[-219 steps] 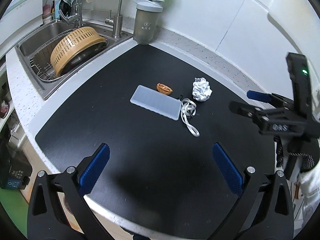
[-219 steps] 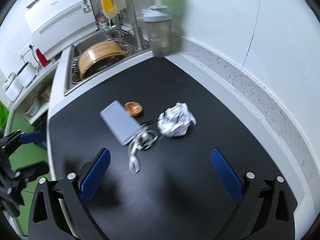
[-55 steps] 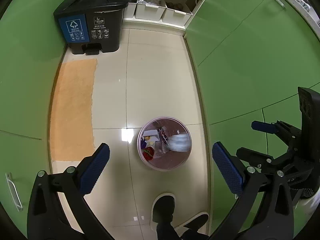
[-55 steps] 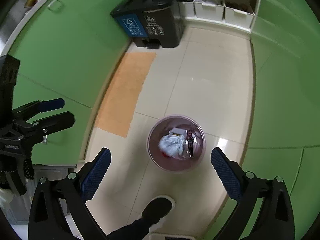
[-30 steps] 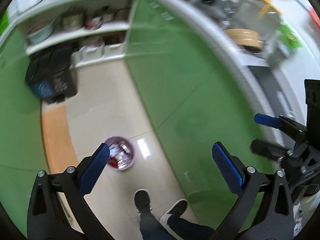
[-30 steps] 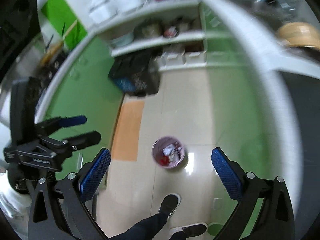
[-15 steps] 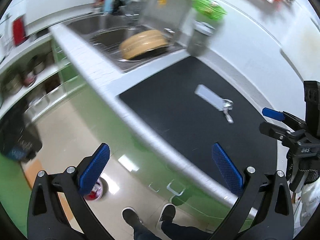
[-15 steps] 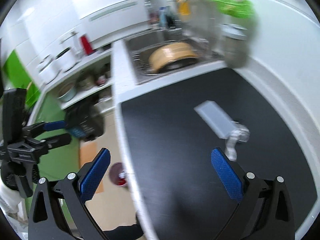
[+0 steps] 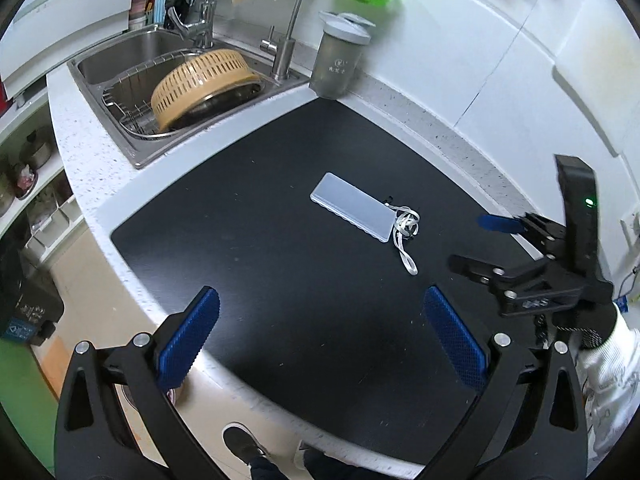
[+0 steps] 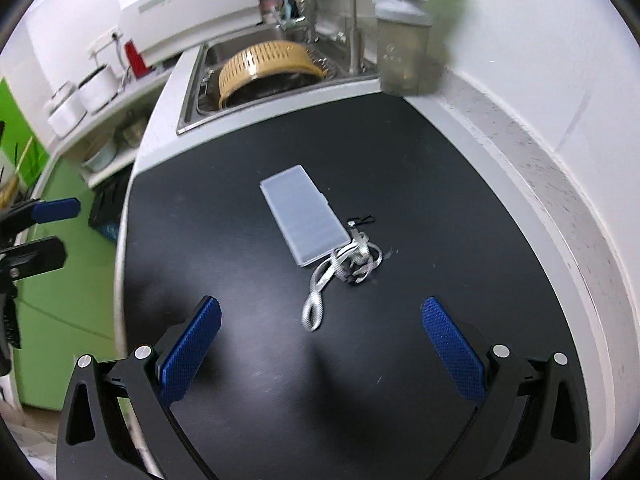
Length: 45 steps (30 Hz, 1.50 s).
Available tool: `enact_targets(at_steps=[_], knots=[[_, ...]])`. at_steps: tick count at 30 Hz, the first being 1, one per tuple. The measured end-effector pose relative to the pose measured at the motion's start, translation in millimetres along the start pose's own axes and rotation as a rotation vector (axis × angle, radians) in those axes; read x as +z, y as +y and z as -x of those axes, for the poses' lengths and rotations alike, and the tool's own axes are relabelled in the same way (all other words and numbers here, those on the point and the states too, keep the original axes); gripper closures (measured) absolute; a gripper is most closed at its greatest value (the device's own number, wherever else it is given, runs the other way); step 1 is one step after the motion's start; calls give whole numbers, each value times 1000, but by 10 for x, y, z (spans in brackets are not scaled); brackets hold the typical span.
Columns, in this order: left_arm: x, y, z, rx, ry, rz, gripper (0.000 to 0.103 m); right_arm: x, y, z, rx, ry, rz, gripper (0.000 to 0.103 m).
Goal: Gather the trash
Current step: 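Grasp the grey strap beside the white case with the right gripper, then grasp the white plastic case with the left gripper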
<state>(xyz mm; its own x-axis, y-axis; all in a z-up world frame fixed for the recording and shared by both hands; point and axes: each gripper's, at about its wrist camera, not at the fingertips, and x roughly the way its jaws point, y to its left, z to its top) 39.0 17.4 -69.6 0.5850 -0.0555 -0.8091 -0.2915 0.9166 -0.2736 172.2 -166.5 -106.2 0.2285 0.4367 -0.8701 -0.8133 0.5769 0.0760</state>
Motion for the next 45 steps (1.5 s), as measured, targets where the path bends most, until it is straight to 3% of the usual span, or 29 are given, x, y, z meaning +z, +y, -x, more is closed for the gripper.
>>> enact_targets(at_steps=[11, 13, 15, 17, 19, 21, 23, 33, 45], knots=[[-3, -12, -322, 41, 37, 71, 3, 98, -204, -577, 48, 56, 88, 7], [-3, 4, -362, 48, 46, 75, 3, 102, -210, -629, 51, 56, 100, 17], [2, 5, -389, 52, 55, 74, 3, 98, -230, -709, 48, 76, 100, 36], [11, 4, -399, 51, 58, 69, 3, 100, -233, -722, 46, 62, 104, 40], [17, 9, -404, 50, 60, 69, 3, 109, -248, -729, 34, 52, 103, 51], [30, 3, -414, 47, 61, 71, 3, 122, -266, -724, 26, 49, 99, 74], [40, -21, -415, 44, 61, 66, 3, 136, -282, -722, 29, 57, 94, 89], [174, -257, -600, 53, 83, 77, 3, 169, -404, -444, 41, 36, -2, 92], [433, -443, -1257, 179, 97, 285, 3, 283, -700, -8, 30, -43, -63, 92]])
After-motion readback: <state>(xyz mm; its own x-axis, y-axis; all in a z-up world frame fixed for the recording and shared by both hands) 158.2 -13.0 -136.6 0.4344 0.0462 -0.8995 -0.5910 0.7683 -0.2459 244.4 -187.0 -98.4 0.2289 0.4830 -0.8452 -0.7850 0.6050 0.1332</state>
